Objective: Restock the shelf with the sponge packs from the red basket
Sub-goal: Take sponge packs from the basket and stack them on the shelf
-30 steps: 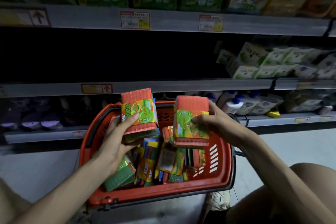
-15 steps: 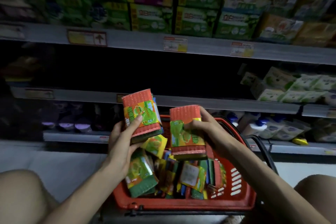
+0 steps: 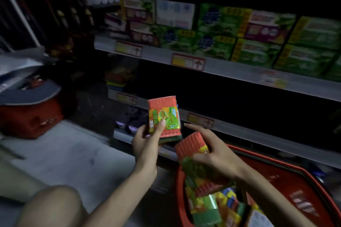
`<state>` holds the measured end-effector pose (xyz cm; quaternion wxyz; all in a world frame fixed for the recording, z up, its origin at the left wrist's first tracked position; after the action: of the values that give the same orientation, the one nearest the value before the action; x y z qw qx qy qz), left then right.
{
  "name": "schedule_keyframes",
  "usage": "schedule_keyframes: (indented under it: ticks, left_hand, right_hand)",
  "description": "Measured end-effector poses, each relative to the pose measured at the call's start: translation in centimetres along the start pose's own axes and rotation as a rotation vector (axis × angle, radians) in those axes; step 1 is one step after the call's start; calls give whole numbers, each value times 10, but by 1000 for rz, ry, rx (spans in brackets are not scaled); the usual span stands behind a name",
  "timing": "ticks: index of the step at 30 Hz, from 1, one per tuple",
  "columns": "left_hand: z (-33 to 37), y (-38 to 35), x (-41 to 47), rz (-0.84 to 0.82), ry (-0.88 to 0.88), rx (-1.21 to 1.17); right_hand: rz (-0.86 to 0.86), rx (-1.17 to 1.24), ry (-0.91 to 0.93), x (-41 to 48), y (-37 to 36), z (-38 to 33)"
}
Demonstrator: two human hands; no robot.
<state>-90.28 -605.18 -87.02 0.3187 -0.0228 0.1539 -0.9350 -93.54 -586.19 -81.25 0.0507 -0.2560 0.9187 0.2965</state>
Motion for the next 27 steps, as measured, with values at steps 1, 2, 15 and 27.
schedule_keyframes:
  ticks: [1,2,15,27]
  left_hand:
    - [5,6,8,15,-20,16]
    - [10,12,16,31,-37,30]
    - [52,41,105,-39,-129,161]
    - [43,48,186,-73,-144,197]
  right_hand:
    - [-28,12,-2,5,-10,-7]
    - [-55,35,-8,11,-19,-12]
    - [-94,494,3,91,-80,-50]
    - [-70,782,-48,180,-122,-56]
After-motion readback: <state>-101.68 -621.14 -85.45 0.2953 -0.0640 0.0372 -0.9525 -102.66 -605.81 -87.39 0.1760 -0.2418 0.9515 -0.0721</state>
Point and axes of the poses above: each hand's wrist, its own x-axis towards the middle knuckle, its own y-axis out of the back of the hand, z = x × y, the point moved 9 cm from there along x, towards the middle knuckle, and after that the axes turned 11 degrees about -y, right-handed, at the moved point
